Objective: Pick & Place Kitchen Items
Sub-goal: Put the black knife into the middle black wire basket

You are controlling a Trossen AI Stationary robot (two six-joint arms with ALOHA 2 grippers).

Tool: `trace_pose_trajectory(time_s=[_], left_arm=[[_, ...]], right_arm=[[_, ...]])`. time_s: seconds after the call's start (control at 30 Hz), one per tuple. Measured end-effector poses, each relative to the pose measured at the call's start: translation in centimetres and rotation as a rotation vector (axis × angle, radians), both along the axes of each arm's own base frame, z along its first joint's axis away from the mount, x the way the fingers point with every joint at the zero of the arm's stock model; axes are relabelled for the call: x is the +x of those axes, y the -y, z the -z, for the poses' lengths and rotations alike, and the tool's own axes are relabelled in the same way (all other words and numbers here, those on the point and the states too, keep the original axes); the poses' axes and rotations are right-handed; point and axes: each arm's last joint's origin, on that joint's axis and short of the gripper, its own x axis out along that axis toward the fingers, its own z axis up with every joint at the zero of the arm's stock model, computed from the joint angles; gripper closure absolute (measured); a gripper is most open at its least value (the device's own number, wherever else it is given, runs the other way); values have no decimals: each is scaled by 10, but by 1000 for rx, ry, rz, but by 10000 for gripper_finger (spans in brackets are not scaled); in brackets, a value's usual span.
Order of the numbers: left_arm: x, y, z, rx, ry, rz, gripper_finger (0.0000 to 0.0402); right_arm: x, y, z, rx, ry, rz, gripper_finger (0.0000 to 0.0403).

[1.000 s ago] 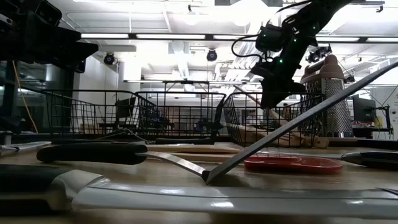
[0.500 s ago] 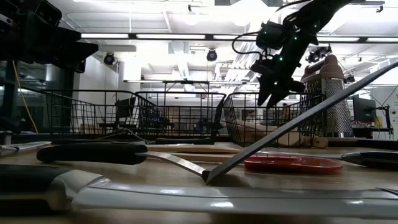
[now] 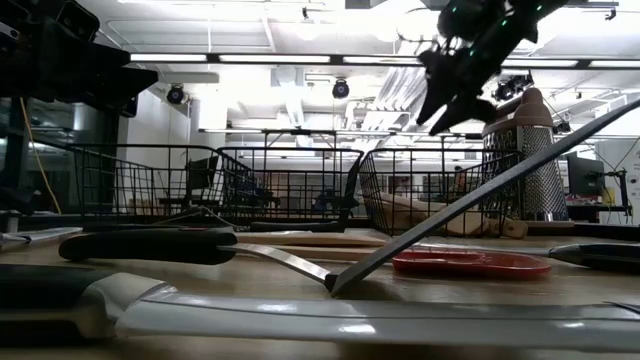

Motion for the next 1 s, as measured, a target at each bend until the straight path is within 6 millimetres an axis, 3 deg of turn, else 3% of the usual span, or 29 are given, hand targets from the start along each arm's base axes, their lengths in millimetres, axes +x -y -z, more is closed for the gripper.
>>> trace_pose_trajectory(time_s=[0.27, 0.5, 0.67, 1.0], left_arm=[[0, 0, 0, 0, 0, 0, 190], [0, 0, 0, 0, 0, 0, 190], [0, 0, 0, 0, 0, 0, 190], [0, 0, 0, 0, 0, 0, 190]], right_arm=[[-6, -46, -11, 136, 7, -129, 227], [5, -100, -11, 208, -26, -313, 227], [8, -137, -10, 183, -51, -354, 227], [18, -197, 11, 151, -165, -468, 227]])
